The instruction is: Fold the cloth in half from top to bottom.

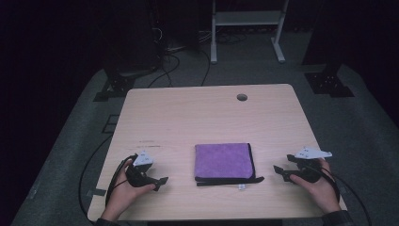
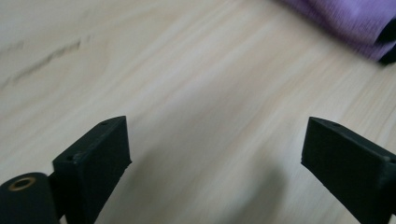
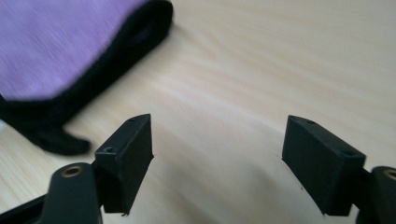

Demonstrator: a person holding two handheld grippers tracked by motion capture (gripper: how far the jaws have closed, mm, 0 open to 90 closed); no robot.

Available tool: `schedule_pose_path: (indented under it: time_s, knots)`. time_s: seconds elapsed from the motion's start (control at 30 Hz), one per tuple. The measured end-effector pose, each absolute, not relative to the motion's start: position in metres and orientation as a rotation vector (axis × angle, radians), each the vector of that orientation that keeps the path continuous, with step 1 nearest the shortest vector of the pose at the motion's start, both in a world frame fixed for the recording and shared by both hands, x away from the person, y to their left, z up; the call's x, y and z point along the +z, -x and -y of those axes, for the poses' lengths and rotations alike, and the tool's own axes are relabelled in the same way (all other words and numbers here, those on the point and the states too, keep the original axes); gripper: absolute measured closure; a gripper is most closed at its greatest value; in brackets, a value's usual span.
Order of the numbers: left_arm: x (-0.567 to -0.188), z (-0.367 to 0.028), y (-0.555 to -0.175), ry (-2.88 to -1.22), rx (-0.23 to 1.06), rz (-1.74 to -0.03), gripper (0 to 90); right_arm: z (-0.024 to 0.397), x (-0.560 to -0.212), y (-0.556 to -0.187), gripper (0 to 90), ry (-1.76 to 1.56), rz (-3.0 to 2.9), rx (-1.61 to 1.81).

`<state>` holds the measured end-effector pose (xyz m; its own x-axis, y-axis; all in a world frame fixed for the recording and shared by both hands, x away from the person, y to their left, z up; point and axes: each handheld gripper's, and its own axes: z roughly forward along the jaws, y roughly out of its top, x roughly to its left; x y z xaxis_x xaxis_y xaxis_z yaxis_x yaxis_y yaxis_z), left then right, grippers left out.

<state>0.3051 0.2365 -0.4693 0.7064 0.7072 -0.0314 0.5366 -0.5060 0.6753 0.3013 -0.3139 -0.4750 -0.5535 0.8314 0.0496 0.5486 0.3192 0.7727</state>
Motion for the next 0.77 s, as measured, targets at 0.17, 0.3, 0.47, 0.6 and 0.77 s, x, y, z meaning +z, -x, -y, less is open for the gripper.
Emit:
schedule_pose_path:
  time_s: [0.17, 0.3, 0.47, 0.6, 0.77]
  knots:
    - [-0.475, -0.248, -0.299, -2.256, 0.362, -0.962, 4.1, 0.323, -0.485, -0.293, 19.3, -1.282, -2.251, 1.023]
    - [-0.478, -0.256, -0.296, -2.246, 0.389, -0.957, 1.6, 0.327, -0.487, -0.287, 16.1, -1.263, -2.241, 1.006]
    - [-0.484, -0.263, -0.294, -2.197, 0.409, -0.933, 0.0, 0.328, -0.487, -0.283, 13.4, -1.265, -2.241, 0.992]
    - [-0.484, -0.263, -0.293, -2.196, 0.411, -0.932, 0.0, 0.328, -0.487, -0.283, 12.9, -1.265, -2.241, 0.990]
    - [-0.484, -0.263, -0.293, -2.195, 0.411, -0.932, 0.0, 0.328, -0.487, -0.283, 12.9, -1.266, -2.241, 0.990]
